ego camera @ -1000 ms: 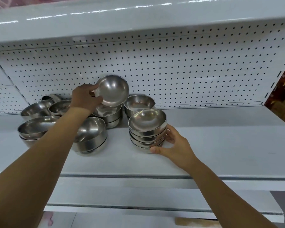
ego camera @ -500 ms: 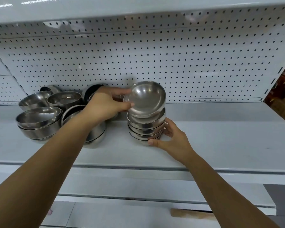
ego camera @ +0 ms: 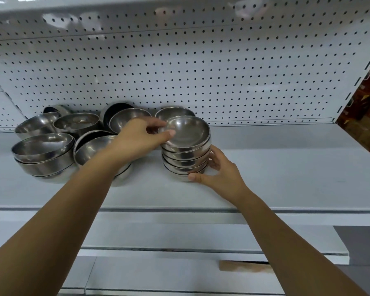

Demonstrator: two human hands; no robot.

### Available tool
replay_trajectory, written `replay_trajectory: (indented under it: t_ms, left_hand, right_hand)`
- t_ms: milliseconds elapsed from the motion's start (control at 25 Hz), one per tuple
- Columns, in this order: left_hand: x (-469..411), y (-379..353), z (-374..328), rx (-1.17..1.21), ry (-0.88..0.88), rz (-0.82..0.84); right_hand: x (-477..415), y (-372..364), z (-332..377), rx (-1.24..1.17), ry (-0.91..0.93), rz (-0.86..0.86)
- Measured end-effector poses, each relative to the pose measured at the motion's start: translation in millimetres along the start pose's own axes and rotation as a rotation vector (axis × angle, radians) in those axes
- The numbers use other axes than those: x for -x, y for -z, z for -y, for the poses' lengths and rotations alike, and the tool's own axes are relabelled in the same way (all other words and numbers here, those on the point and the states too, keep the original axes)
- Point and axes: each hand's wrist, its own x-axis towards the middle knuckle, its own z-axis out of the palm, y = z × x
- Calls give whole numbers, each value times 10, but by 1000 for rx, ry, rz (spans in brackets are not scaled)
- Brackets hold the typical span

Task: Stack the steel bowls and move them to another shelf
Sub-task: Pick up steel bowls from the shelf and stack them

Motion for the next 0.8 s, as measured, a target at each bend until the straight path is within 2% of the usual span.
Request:
replay_trajectory:
  t_ms: [160, 400, 520, 800]
  left_hand:
    - [175, -166, 137, 342, 33, 121]
    - [372, -614, 285, 597, -34, -64]
    - [392, -674, 269, 649, -20, -139]
    - [363, -608, 239, 604, -8, -133]
  right_hand:
    - [26, -4, 15, -40, 17, 20]
    - [48, -2, 58, -112, 41, 3]
    - [42, -15, 52, -116, 24, -17]
    - [21, -14, 95, -191, 35, -21]
